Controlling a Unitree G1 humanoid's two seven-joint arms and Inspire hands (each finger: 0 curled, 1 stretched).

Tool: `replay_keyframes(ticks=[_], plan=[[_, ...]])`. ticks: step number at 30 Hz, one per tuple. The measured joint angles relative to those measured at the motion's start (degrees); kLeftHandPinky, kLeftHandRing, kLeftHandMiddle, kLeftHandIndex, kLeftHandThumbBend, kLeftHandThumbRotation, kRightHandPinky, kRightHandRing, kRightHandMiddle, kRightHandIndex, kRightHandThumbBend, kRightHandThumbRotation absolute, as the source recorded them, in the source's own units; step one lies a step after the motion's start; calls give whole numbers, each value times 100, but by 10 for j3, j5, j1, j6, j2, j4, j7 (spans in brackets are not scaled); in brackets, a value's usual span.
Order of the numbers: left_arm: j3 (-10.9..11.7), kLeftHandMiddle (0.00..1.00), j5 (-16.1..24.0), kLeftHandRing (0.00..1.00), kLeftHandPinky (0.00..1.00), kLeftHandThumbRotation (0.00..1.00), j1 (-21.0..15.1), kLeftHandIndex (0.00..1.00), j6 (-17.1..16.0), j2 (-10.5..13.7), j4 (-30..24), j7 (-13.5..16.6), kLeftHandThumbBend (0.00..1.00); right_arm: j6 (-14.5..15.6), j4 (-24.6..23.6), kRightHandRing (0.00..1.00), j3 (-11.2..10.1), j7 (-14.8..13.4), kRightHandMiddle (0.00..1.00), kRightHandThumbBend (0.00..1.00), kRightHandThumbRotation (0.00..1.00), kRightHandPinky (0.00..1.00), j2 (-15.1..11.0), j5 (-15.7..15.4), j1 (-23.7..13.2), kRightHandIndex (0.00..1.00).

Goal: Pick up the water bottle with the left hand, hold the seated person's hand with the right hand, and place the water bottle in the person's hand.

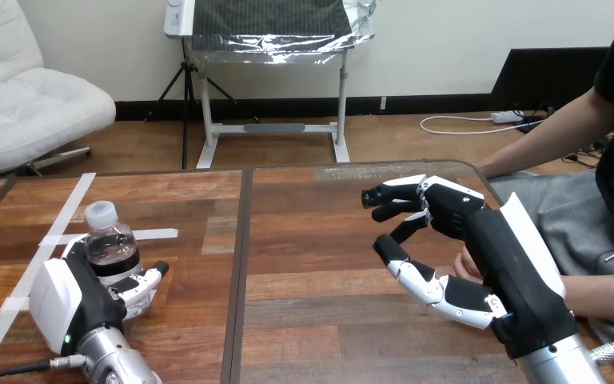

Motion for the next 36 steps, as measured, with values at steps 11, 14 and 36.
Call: replay_keyframes(ticks=[11, 14, 36], plan=[[-5, 70, -2, 63, 53, 14, -3, 71, -5, 1, 9, 1, 84, 0, 0, 66, 0, 0, 70, 38, 0, 52, 0, -2, 0, 64], [-5, 70, -2, 63, 53, 13, -4, 71, -12, 1, 14, 2, 84, 0, 0, 66, 0, 0, 69, 38, 0, 52, 0, -3, 0, 64], [-2, 50, -16, 46, 40, 0, -5, 53, -80, 2, 33, 12, 76, 0, 0, 65, 0, 0, 68, 37, 0, 52, -2, -5, 0, 63]])
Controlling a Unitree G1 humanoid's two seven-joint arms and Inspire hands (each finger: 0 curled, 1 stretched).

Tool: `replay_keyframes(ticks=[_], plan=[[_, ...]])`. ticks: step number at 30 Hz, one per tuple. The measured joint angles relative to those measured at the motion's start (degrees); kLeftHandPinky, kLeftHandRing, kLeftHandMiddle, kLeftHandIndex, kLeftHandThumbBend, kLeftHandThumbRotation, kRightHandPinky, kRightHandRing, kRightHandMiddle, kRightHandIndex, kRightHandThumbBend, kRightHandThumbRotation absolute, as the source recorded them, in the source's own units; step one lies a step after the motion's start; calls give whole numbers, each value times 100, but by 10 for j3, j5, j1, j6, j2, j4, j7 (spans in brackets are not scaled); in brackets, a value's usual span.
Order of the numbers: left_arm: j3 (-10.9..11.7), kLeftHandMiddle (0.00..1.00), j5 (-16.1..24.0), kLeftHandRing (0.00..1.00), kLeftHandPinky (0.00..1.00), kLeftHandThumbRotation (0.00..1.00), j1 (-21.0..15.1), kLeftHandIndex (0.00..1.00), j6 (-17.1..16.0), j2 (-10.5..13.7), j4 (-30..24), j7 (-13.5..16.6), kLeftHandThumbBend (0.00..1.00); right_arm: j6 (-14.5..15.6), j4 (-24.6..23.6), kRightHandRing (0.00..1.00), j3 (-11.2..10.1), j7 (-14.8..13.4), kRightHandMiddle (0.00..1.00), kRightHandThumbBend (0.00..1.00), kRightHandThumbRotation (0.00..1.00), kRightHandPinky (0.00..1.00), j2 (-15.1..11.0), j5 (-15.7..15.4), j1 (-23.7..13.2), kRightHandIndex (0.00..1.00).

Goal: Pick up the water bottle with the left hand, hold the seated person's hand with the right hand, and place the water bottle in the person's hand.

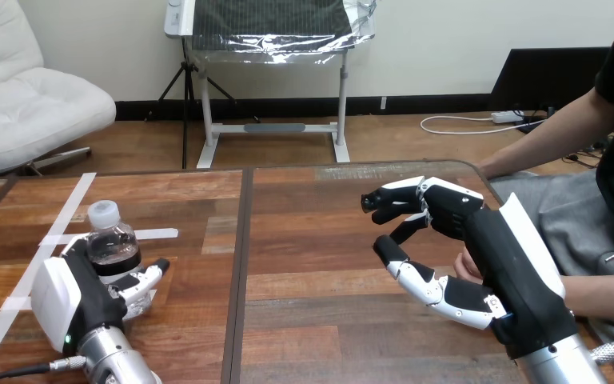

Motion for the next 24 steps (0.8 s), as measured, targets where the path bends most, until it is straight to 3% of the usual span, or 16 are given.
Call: replay_keyframes(ticks=[15, 24], plan=[[6, 46, -11, 41, 35, 0, 0, 49, -13, 1, 4, 0, 73, 0, 0, 64, 0, 0, 67, 37, 0, 52, -2, -1, 0, 63], [13, 46, -27, 41, 35, 0, 0, 49, -27, 0, 4, -16, 73, 0, 0, 64, 0, 0, 67, 37, 0, 52, -2, -1, 0, 63]])
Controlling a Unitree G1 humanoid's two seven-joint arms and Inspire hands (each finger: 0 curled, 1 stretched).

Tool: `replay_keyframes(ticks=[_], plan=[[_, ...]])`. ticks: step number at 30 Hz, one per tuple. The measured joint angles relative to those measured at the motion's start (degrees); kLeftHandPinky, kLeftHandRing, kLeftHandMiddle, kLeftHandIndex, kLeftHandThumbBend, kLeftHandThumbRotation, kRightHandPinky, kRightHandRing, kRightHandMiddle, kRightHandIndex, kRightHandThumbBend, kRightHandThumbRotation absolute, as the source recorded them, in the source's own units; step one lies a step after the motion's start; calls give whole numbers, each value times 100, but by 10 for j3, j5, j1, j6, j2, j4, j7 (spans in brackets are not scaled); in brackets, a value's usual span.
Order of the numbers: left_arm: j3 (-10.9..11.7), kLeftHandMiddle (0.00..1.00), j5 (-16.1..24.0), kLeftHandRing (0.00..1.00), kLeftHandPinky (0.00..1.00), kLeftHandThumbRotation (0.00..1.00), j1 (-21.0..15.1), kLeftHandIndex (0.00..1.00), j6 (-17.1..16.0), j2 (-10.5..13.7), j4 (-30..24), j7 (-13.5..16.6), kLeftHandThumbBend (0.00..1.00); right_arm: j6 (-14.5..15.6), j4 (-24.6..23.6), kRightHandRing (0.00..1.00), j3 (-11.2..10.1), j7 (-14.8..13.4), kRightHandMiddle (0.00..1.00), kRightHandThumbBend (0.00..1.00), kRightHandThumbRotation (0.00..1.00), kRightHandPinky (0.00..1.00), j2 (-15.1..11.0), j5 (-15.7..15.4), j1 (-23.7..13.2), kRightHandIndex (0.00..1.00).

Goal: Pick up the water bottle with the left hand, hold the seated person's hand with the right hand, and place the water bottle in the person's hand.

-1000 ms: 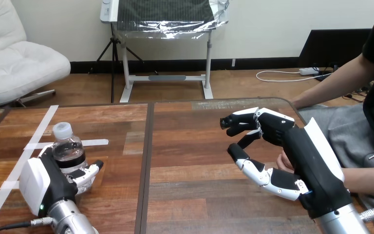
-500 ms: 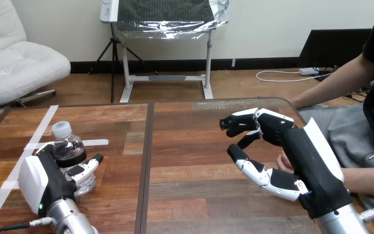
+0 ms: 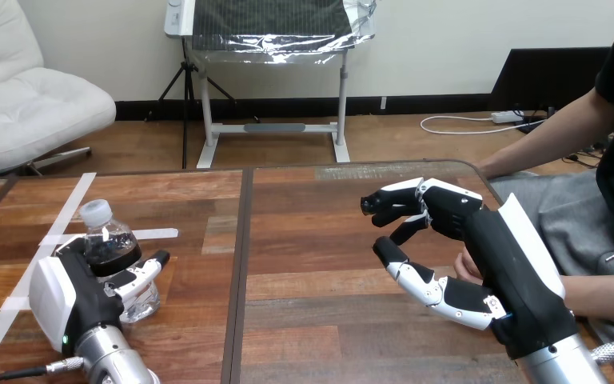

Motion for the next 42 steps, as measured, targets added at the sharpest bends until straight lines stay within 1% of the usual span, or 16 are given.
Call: replay_keyframes(ticks=[6, 17, 28, 33, 36, 42], plan=[[1, 46, -7, 41, 35, 0, 0, 49, -10, 0, 0, -4, 73, 1, 0, 64, 0, 0, 67, 37, 0, 52, -1, 0, 0, 63], [1, 46, -8, 41, 36, 0, 0, 50, -40, 0, 1, -4, 71, 2, 0, 63, 0, 0, 67, 37, 0, 52, -4, 0, 0, 63], [2, 47, -11, 42, 37, 0, 1, 51, -44, -2, 1, -8, 68, 2, 0, 63, 0, 0, 66, 37, 0, 51, -6, 0, 0, 64], [2, 47, -14, 42, 38, 0, 5, 51, -53, -5, -2, -13, 68, 2, 0, 62, 0, -1, 66, 37, 0, 51, -7, -1, 0, 64], [1, 47, -15, 42, 38, 0, 10, 51, -56, -7, -9, -17, 67, 2, 0, 62, 0, -1, 66, 37, 0, 50, -7, -2, 0, 64], [2, 47, -22, 42, 38, 0, 27, 51, -57, -19, -42, -30, 66, 2, 0, 62, 0, -1, 66, 37, 0, 50, -8, -2, 0, 64]])
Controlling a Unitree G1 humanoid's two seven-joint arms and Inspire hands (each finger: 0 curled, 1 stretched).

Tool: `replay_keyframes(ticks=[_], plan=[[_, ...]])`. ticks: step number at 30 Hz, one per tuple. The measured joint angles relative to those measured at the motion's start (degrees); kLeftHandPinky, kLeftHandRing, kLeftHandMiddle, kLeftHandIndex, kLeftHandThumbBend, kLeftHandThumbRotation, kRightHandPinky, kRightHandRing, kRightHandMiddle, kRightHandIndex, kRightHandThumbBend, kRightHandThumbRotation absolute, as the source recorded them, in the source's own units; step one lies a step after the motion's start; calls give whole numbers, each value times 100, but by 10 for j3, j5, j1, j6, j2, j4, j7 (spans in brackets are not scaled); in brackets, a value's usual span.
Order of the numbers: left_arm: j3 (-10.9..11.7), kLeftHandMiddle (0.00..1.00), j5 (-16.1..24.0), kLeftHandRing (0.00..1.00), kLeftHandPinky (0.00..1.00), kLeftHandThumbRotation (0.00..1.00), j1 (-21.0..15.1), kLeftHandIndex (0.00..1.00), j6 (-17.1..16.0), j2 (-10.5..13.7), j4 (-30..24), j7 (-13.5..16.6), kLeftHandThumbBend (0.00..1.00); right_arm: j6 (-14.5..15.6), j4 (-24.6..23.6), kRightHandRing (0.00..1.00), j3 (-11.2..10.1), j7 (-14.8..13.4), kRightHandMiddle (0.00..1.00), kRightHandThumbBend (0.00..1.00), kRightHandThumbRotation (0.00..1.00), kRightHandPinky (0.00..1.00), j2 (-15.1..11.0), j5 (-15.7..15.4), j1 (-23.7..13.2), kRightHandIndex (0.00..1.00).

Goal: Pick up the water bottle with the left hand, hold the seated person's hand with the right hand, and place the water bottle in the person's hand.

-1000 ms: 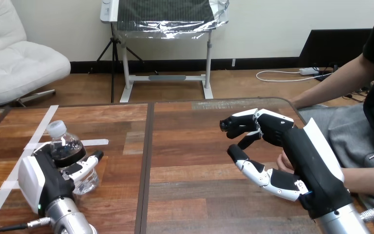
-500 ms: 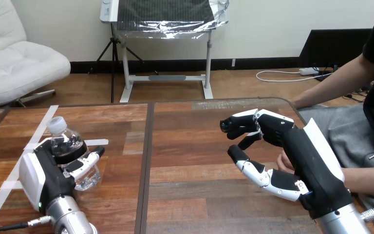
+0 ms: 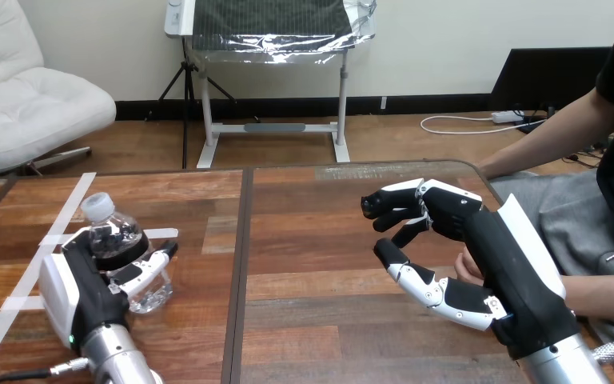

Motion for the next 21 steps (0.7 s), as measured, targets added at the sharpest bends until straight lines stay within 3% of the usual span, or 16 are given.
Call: replay_keyframes(ticks=[21], plan=[[-5, 47, -4, 43, 38, 0, 75, 50, -22, -43, -135, -51, 67, 0, 0, 60, 0, 0, 66, 39, 0, 47, -1, 0, 0, 65]])
